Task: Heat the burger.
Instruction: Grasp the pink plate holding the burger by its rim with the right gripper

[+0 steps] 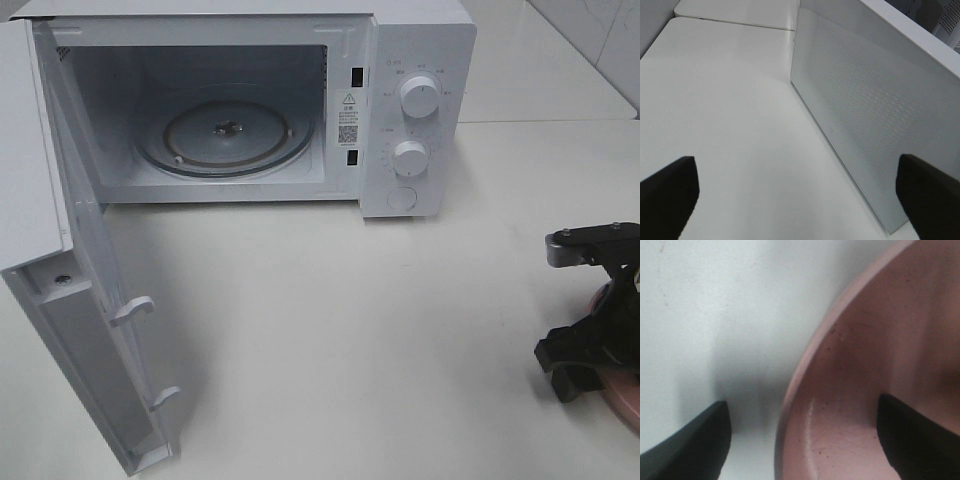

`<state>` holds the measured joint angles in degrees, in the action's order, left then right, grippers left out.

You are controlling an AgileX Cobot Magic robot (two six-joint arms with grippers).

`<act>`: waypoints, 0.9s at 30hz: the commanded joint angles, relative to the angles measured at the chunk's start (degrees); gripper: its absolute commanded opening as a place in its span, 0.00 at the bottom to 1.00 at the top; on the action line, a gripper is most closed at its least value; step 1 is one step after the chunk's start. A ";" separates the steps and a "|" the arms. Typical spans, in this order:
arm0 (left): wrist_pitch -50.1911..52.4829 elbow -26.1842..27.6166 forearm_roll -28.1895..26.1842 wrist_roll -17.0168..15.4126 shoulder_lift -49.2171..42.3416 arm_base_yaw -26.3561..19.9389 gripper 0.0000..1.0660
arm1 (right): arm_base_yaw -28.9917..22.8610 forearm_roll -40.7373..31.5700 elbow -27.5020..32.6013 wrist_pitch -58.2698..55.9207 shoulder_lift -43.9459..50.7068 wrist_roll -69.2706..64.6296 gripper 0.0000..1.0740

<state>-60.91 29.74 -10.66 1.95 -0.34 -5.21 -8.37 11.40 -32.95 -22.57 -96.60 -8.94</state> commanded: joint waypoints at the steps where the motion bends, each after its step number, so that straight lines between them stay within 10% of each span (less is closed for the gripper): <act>1: 0.11 -0.17 -0.23 0.06 -0.06 -0.11 0.94 | 0.34 0.52 0.17 0.23 -1.89 0.11 0.70; 6: 0.11 -0.17 -0.23 0.06 -0.06 -0.11 0.94 | 0.34 0.80 0.17 0.00 -1.89 -0.97 0.63; 16: 0.11 -0.17 -0.23 0.06 -0.06 -0.11 0.94 | 0.34 1.32 0.17 -1.38 -1.89 -2.64 0.01; 27: 0.11 -0.17 -0.23 0.06 -0.06 -0.11 0.94 | 0.17 1.66 0.17 -2.41 -0.92 -4.18 0.00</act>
<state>-60.91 29.74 -10.66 1.95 -0.34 -5.21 -8.37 13.69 -33.63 -24.01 -96.77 -11.86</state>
